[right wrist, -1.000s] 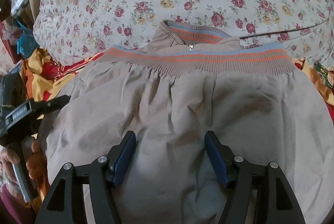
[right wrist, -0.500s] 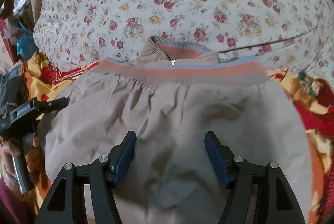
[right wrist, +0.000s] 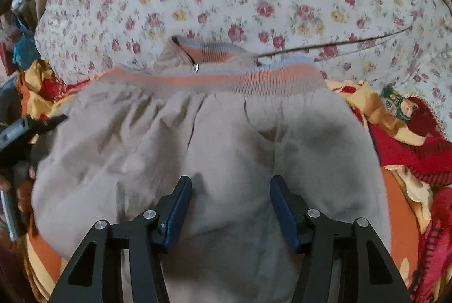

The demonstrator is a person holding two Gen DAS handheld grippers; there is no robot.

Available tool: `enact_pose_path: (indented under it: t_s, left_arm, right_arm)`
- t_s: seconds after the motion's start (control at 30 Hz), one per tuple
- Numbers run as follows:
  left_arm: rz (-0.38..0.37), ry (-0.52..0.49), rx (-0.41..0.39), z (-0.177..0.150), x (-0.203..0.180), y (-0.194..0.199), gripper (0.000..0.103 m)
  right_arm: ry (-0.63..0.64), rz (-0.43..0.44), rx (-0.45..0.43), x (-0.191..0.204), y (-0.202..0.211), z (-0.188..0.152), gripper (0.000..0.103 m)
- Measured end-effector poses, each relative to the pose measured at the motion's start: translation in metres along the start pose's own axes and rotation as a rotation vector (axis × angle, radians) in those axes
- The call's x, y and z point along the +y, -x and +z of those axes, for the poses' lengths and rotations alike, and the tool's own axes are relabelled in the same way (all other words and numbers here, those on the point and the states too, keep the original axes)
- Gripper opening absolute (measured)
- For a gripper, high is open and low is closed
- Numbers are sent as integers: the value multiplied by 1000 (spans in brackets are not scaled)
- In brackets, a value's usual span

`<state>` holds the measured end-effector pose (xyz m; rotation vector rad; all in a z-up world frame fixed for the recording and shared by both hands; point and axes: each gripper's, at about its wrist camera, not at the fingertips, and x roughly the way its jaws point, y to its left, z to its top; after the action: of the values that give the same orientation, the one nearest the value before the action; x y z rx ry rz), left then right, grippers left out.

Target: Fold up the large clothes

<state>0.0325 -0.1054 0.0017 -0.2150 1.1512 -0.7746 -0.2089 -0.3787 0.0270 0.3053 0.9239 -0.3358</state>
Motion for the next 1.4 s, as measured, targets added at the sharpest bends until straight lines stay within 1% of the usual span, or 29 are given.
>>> enact_pose_path:
  t_s: [0.07,0.1,0.13,0.17,0.2,0.23,0.27,0.3,0.33,0.43,0.5,0.63,0.73,0.83,0.9,0.97,1.03,1.1,1.13,1.17,1.2,1.23,1.27,1.3,1.33,1.4]
  left_arm:
    - [2,-12,8,0,-1,0,93]
    - [5,-15,10,0,-1,0,90]
    - [14,-21,8,-1,-1,1,84]
    - [23,-30,10,-1,-2,2,66]
    - [14,-36,23,-2,-4,2,53]
    - [-4,-33,33,-2,-5,4,46]
    - [-15,-30,41,-3,-7,5,35]
    - [-10,-33,42,-3,-11,8,32]
    - [13,-48,37,-3,-18,12,25]
    - [14,-54,34,-1,-37,24,22]
    - [8,-59,26,0,-55,36,21]
    - [-8,-100,6,1,-102,55,21]
    - [-18,-173,-3,-1,-156,60,20]
    - [-19,-269,16,-13,-217,51,20]
    - [-22,-319,40,-28,-252,35,20]
    - [-26,-352,74,-42,-277,13,20]
    - [-24,-363,122,-60,-293,-15,20]
    - [-19,-362,190,-79,-302,-51,24]
    - [-14,-364,217,-87,-303,-66,27]
    - [-25,-365,226,-93,-304,-73,39]
    - [-55,-371,222,-99,-306,-77,55]
    - [-94,-377,212,-102,-308,-76,62]
    - [-131,-384,203,-105,-310,-71,75]
    - [-158,-395,207,-106,-312,-64,82]
    - [-189,-414,225,-107,-315,-55,84]
    - [-225,-451,252,-107,-316,-38,84]
  right_arm:
    - [-25,30,-23,-5,16,2,56]
    - [-34,35,-37,-7,23,2,56]
    - [-43,33,-56,-12,31,1,56]
    - [-51,27,-73,-18,38,0,56]
    - [-64,17,-86,-25,44,-2,57]
    - [-78,7,-92,-32,46,-4,57]
    - [-106,-2,-94,-44,48,-6,57]
    - [-129,-3,-94,-52,49,-9,57]
    - [-157,0,-94,-62,49,-12,57]
    - [-252,44,-119,-92,56,-21,57]
    - [-290,59,-135,-105,58,-23,57]
    - [-347,106,-149,-119,62,-22,57]
    - [-370,132,-168,-125,70,-21,57]
    - [-369,142,-181,-129,77,-21,57]
    - [-369,151,-185,-135,80,-22,57]
    - [-386,140,-189,-143,82,-22,57]
    - [-400,139,-187,-150,83,-22,57]
    - [-411,127,-186,-156,83,-23,57]
    - [-414,114,-183,-159,82,-23,57]
    - [-422,99,-179,-162,81,-24,57]
    - [-430,96,-176,-165,81,-25,57]
    - [-441,96,-174,-167,80,-25,57]
    - [-454,100,-174,-170,80,-26,57]
    - [-459,100,-175,-171,81,-27,57]
    - [-462,99,-177,-171,82,-27,57]
    - [-463,101,-182,-171,84,-28,57]
